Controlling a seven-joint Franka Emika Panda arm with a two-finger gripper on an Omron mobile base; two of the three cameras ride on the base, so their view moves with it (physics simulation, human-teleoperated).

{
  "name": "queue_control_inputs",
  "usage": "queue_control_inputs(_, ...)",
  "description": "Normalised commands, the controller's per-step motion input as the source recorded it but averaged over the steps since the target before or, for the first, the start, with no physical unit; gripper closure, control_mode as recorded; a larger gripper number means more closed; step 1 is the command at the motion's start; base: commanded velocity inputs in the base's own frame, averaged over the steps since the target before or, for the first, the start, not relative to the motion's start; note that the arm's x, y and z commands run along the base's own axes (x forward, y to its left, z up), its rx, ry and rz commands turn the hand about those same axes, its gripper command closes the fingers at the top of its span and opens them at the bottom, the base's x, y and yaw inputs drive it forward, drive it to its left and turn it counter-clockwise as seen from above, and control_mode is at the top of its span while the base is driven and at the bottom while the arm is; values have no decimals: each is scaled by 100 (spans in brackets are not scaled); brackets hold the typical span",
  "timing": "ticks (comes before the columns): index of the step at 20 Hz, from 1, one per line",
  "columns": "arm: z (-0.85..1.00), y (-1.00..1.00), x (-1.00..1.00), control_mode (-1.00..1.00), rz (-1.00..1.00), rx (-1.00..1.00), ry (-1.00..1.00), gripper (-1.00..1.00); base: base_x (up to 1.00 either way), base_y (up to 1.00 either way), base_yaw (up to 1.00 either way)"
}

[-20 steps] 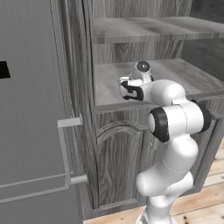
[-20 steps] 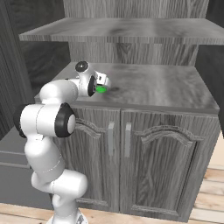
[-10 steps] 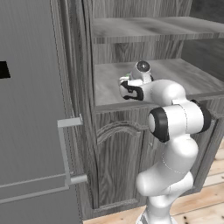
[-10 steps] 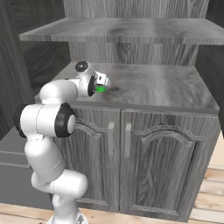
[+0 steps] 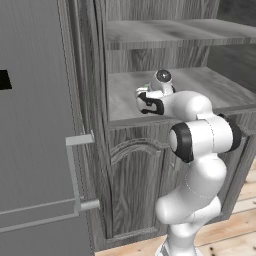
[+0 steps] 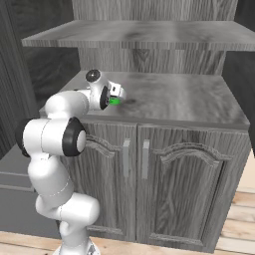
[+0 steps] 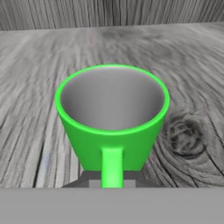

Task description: There is a tray on the dining counter. Grab the cup, mug, and pitcher and place them on the tray. The pitcher may be placed next to the tray if it cannot fit the tray.

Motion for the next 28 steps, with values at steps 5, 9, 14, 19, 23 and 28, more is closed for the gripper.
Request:
queue_control_inputs(5, 23, -1, -28, -100, 0, 0, -6, 100, 0, 0, 0)
queue_control_inputs(9, 7, -14, -49, -100, 0, 0, 0, 100, 0, 0, 0)
queue_control_inputs(14, 10, -41, -62, -100, 0, 0, 0, 100, 0, 0, 0)
queue_control_inputs(19, 24, -32, -64, -100, 0, 0, 0, 100, 0, 0, 0)
queue_control_inputs(23, 25, -5, -77, -100, 0, 0, 0, 100, 0, 0, 0)
queue_control_inputs(28, 21, 0, -79, -100, 0, 0, 0, 100, 0, 0, 0)
